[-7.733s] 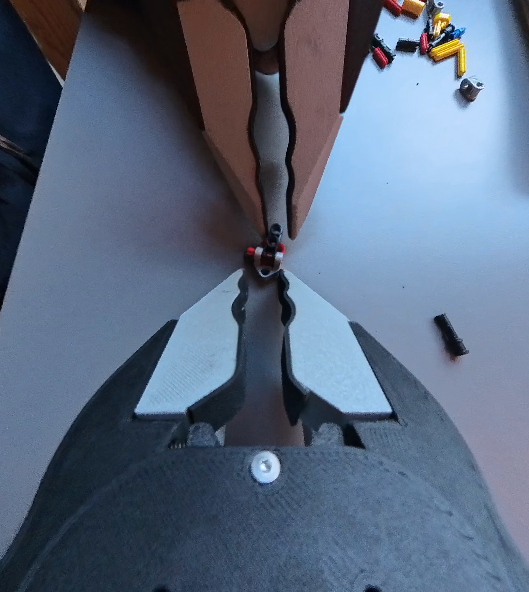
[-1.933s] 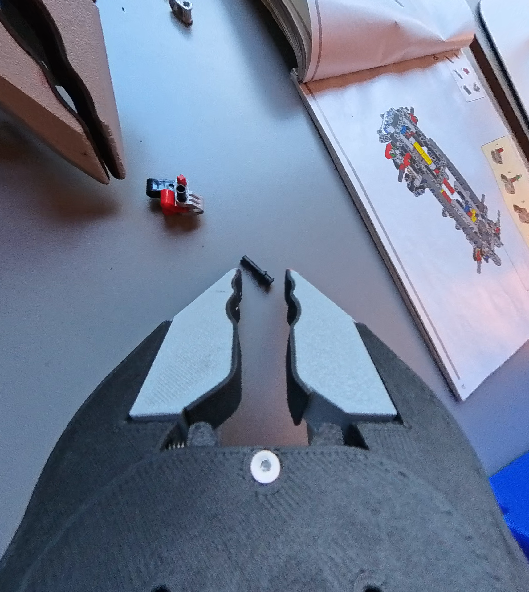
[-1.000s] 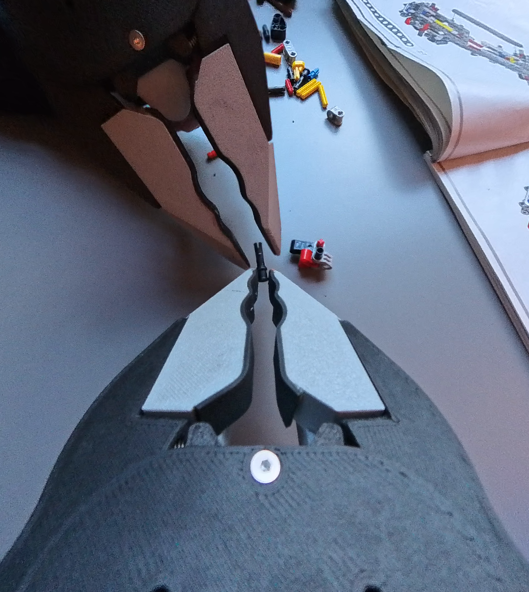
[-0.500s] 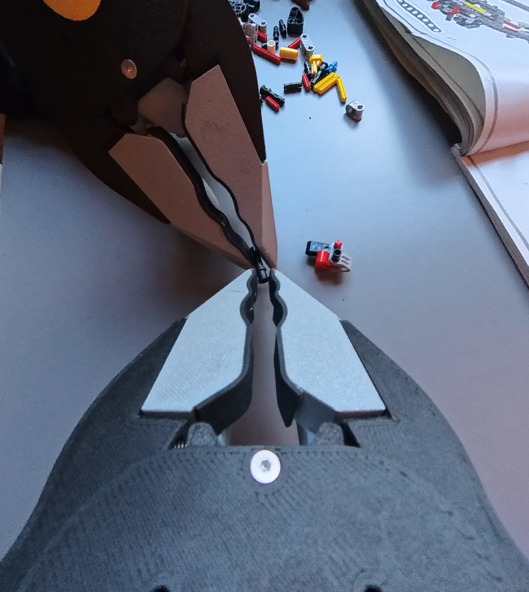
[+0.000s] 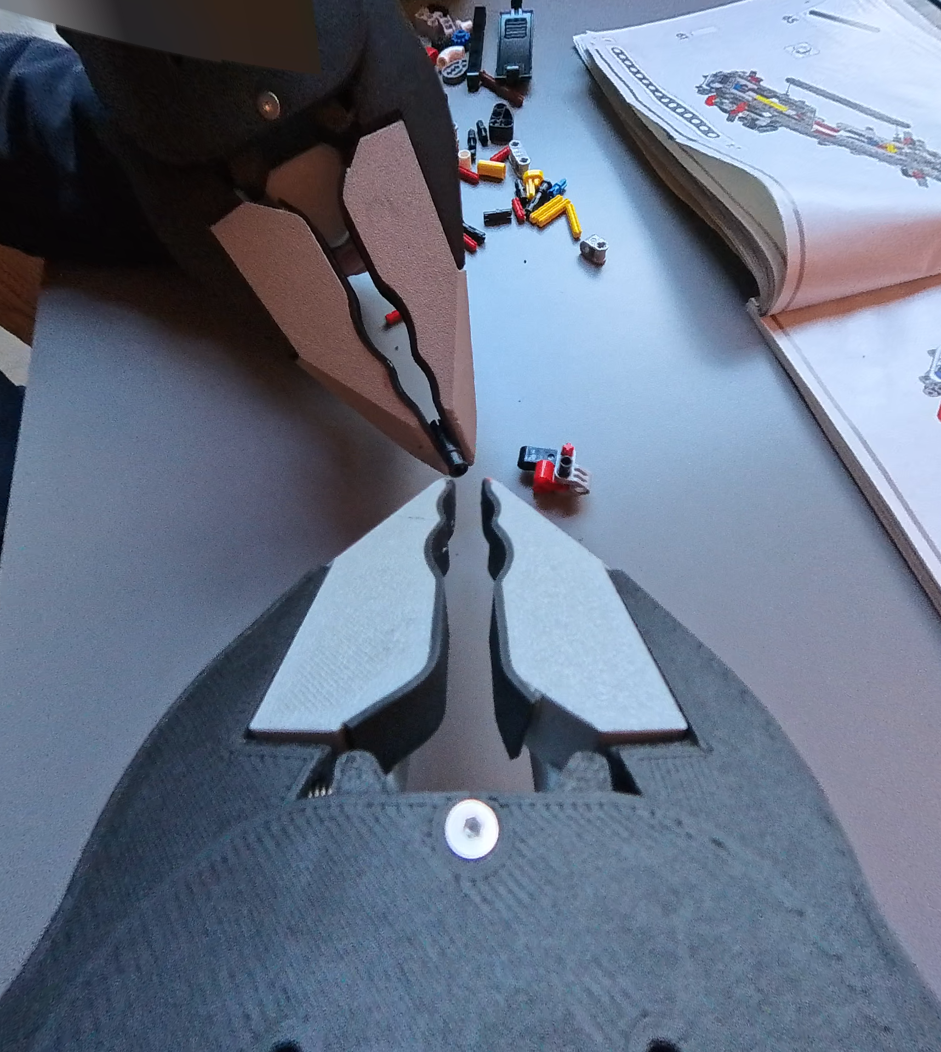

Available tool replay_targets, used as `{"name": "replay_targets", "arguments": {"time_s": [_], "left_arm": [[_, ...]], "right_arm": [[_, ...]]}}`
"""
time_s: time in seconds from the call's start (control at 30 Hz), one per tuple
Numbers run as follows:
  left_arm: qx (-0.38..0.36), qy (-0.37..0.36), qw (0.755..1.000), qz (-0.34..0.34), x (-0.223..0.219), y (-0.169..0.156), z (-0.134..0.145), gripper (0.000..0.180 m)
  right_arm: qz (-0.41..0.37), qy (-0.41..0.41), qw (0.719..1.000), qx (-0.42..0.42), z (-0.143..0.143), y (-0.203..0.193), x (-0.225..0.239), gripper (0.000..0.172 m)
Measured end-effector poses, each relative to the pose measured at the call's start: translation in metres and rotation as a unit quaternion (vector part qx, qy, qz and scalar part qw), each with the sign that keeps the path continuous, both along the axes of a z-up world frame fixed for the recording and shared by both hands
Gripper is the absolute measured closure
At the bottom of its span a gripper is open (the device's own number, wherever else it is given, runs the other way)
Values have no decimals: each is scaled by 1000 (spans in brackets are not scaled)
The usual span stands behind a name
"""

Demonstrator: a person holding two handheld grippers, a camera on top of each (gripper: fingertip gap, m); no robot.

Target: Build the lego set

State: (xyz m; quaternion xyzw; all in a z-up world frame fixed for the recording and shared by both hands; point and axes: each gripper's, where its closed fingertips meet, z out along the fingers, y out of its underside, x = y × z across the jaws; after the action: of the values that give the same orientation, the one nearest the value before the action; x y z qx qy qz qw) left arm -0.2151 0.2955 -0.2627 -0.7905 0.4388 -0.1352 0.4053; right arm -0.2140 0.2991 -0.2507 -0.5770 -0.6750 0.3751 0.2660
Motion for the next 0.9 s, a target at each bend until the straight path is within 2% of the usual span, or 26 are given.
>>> {"name": "replay_targets", "arguments": {"time_s": [0.3, 0.5, 0.73, 0.9], "left_arm": [[-6, 10, 1000, -20, 2, -6, -3, 179], [-17, 23, 999, -39, 0, -11, -6, 178], [-29, 37, 998, -52, 3, -17, -13, 178], [-31, 43, 997, -57, 5, -19, -15, 178]], "right_arm": [[45, 22, 994, 100, -1, -10, -1, 170], [71, 23, 987, 145, -4, -19, -1, 164], [75, 6, 984, 164, -11, -19, 0, 159], [87, 12, 979, 184, -11, -24, -1, 167]]}}
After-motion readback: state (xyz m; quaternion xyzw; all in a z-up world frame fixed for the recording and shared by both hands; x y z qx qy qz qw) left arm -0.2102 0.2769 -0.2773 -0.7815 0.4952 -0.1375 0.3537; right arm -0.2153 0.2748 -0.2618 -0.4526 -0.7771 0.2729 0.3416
